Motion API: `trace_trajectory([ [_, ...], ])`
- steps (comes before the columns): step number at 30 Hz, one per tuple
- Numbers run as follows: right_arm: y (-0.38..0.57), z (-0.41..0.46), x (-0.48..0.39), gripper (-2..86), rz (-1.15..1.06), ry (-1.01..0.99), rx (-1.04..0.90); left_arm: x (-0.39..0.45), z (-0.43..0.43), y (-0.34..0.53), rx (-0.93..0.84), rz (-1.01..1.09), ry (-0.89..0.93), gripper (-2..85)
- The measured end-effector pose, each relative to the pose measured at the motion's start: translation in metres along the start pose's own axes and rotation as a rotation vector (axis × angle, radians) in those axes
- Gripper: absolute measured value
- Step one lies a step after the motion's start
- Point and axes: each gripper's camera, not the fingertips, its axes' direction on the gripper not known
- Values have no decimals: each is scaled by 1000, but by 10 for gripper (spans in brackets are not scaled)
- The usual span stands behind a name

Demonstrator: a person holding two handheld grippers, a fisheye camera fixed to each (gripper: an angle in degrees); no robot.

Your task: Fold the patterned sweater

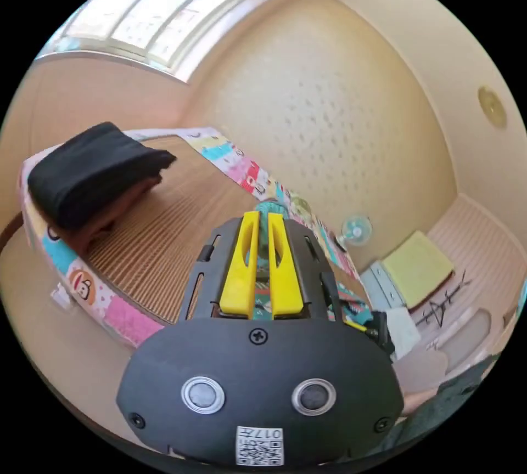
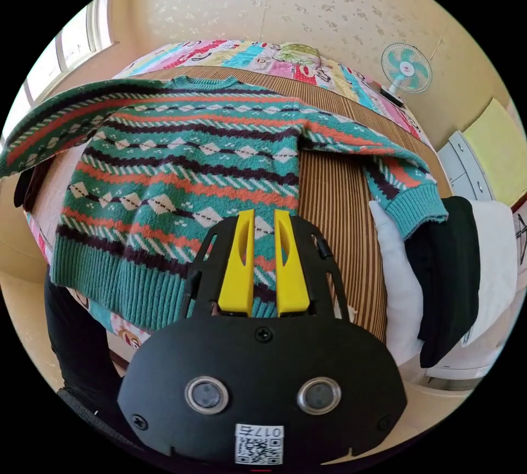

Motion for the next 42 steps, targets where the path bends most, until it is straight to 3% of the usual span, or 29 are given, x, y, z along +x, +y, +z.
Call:
trace_trajectory([
  [3,3,-2,17,78,70,-81,-12,-82,-90,14,333,-296,-51,31],
  [5,10,5,23,88,106,-106,-52,-114,-104,29,318,-350,17,87],
  [7,24,19,24,101,150,-143,-106,-126,-91,47,170,-341,3,98],
  [9,35,28,22,107,175,-175,-134,-120,-40,78,-113,-268,-15,106],
  [12,44,27,13,108,168,-168,-102,-102,45,125,-476,-196,106,120],
  [14,39,29,6,99,145,-140,-137,-85,88,151,-626,-148,169,111],
  [18,33,25,-15,47,0,-17,-228,-40,162,200,-904,116,27,94],
  [21,56,15,-20,35,-20,-15,-188,-14,171,219,-1015,320,-4,57],
  [24,93,8,-23,29,-6,-10,-205,-20,152,224,-1110,360,-6,51],
  [29,165,-19,-26,20,164,104,-219,-47,60,226,-1055,394,-34,31],
  [33,194,-41,-29,12,251,112,-128,-93,-11,219,-899,240,-122,35],
  [37,163,-71,-44,14,151,7,147,-138,-23,191,-759,52,-8,110],
  [42,89,-29,-101,7,-63,34,157,-176,25,134,-557,-109,20,169],
])
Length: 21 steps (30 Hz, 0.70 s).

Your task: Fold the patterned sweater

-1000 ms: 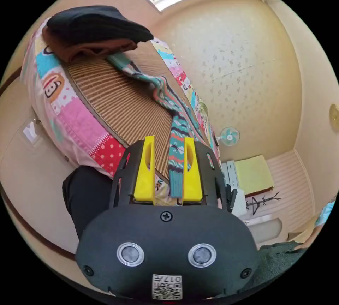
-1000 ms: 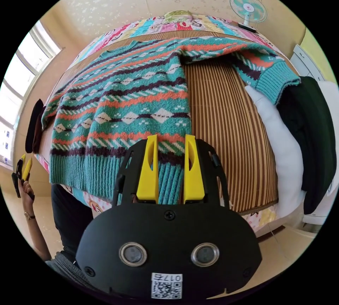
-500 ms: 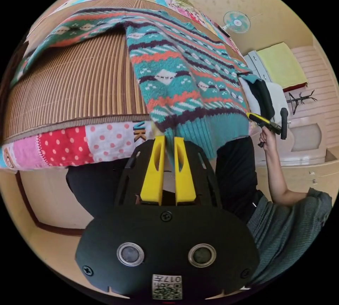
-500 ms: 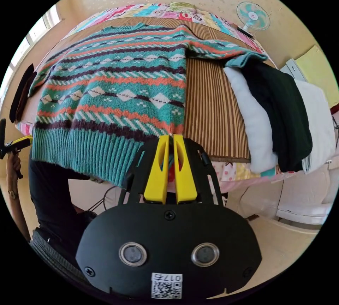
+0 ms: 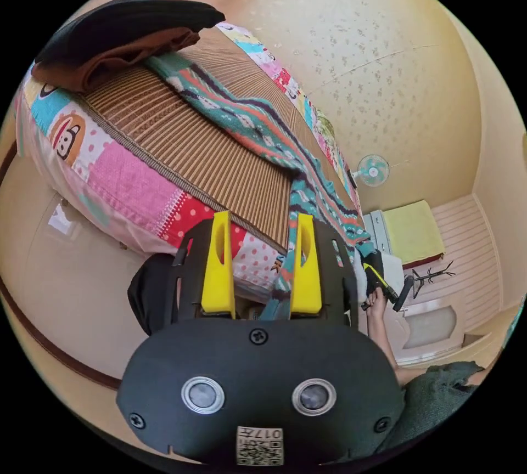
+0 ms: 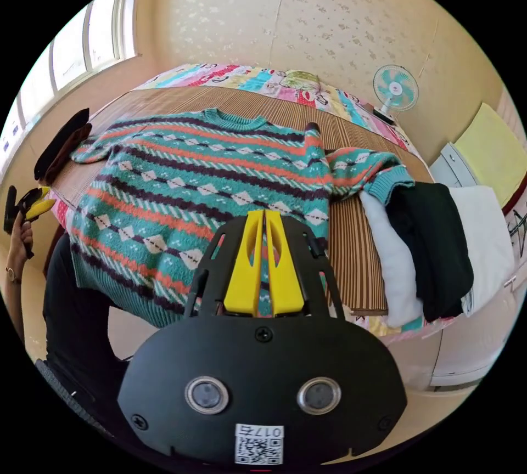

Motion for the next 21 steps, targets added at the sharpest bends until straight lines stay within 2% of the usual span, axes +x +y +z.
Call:
trace_trajectory([
  [4,-27,57,-36,5,-20,-46,-30,-16,20,-45,91,-111,62,183],
  [7,-29,97,-55,5,-59,-32,-139,-20,43,-72,66,-180,-51,201],
  [10,-20,96,-71,5,-107,50,-86,-33,60,-77,129,-285,67,194],
  [14,-12,101,-93,4,-163,186,-56,-40,89,-90,186,-376,95,128],
  [17,-10,105,-95,4,-172,205,-55,-24,92,-89,311,-468,77,47],
  [19,-9,105,-82,3,-141,138,-48,23,90,-93,387,-367,8,45],
  [21,-9,105,-71,3,-116,83,-46,120,94,-95,450,-146,-36,45],
])
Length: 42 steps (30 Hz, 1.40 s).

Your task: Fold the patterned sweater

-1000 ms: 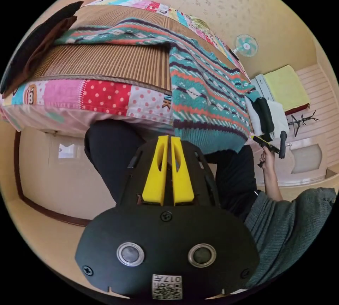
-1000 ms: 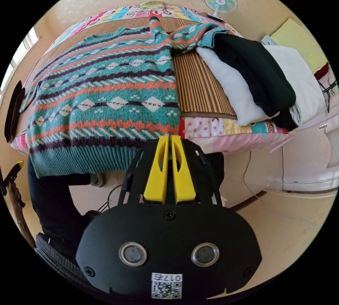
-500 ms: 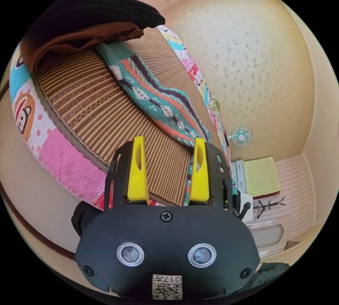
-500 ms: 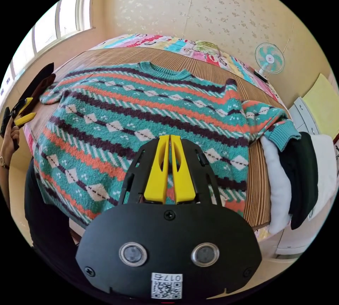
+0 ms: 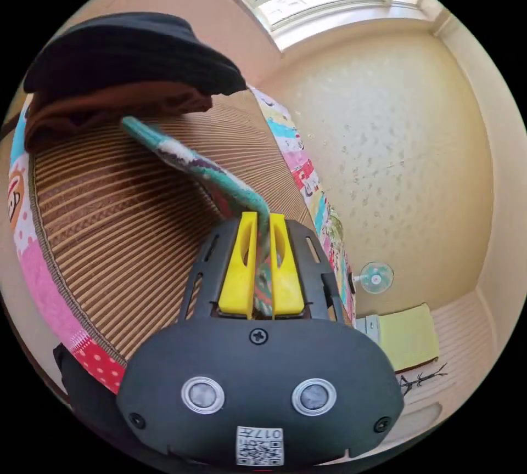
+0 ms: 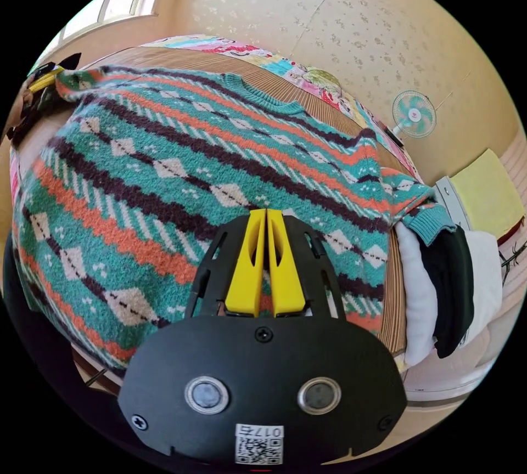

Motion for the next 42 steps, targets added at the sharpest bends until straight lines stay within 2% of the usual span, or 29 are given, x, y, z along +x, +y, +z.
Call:
trace_trajectory([
  [1,1,1,6,3,14,-30,4,28,1,7,15,69,19,46],
  [3,3,3,13,4,25,-54,7,149,13,57,41,389,100,47],
  [4,4,4,16,4,27,-59,7,177,20,73,28,472,118,48],
  [6,5,6,19,3,27,-62,7,286,74,167,-134,852,150,52],
  [7,6,7,23,3,29,-70,8,307,93,196,-193,949,143,53],
  [8,7,8,26,3,32,-78,8,337,137,258,-357,1125,98,58],
  [9,8,9,32,3,42,-101,9,351,183,321,-561,1267,3,58],
  [11,10,11,44,2,62,-149,11,339,225,396,-690,1359,-132,52],
  [13,14,15,61,3,94,-226,19,316,227,429,-635,1333,-141,43],
  [16,20,21,85,2,139,-327,33,282,215,424,-614,1085,-90,32],
  [19,25,28,103,2,176,-396,41,252,173,387,-424,890,-12,41],
  [21,28,31,112,2,192,-427,43,234,149,360,-256,820,-94,81],
  [22,29,32,117,2,197,-439,44,230,149,356,-237,823,-119,85],
  [25,31,33,121,2,191,-427,46,195,195,335,-380,798,-416,75],
  [26,31,33,122,2,188,-424,46,175,209,327,-461,761,-410,68],
  [27,32,34,123,2,184,-415,45,164,203,317,-455,722,-321,60],
  [28,32,34,125,2,182,-410,44,161,200,315,-452,721,-309,55],
  [29,32,35,125,2,181,-409,43,164,198,320,-430,776,-373,44],
  [31,33,36,131,2,182,-415,38,175,190,343,-317,929,-517,22],
  [32,33,37,132,2,183,-419,38,178,182,359,-193,996,-623,3],
  [33,34,38,136,2,186,-425,38,174,171,368,-40,984,-737,-3],
  [34,35,38,138,2,187,-428,38,170,166,368,5,952,-751,-5],
  [37,36,39,141,2,181,-412,38,144,156,336,-92,735,-633,-9],
  [39,37,39,143,3,178,-406,38,123,147,313,-192,607,-480,-9],
  [42,38,41,150,3,184,-420,38,113,109,314,-137,561,-322,-10],
])
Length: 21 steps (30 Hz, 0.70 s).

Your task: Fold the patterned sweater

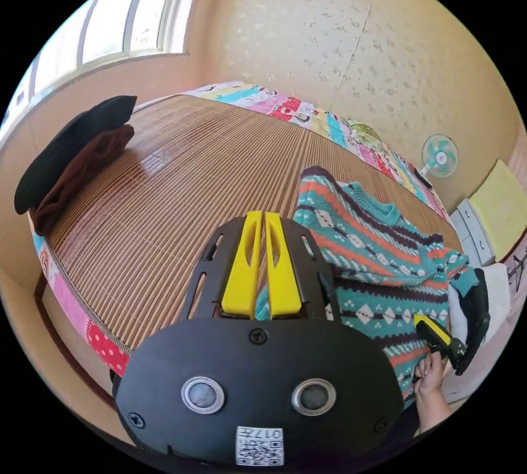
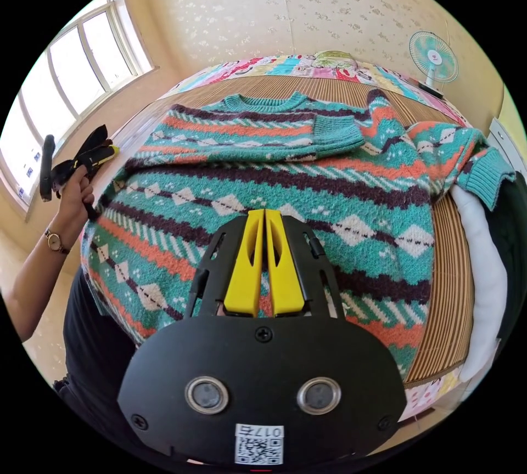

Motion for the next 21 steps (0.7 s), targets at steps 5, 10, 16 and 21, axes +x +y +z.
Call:
trace_trajectory([
  [5,0,-3,5,3,-6,12,1,38,-5,34,-66,336,243,-7],
  [10,0,-6,9,3,-19,33,1,40,34,39,-209,303,57,-7],
  [16,-1,-11,15,4,-25,41,-2,-14,38,43,-165,-41,-126,-10],
  [21,-3,-15,22,4,-24,39,0,-13,20,58,-59,51,7,-10],
])
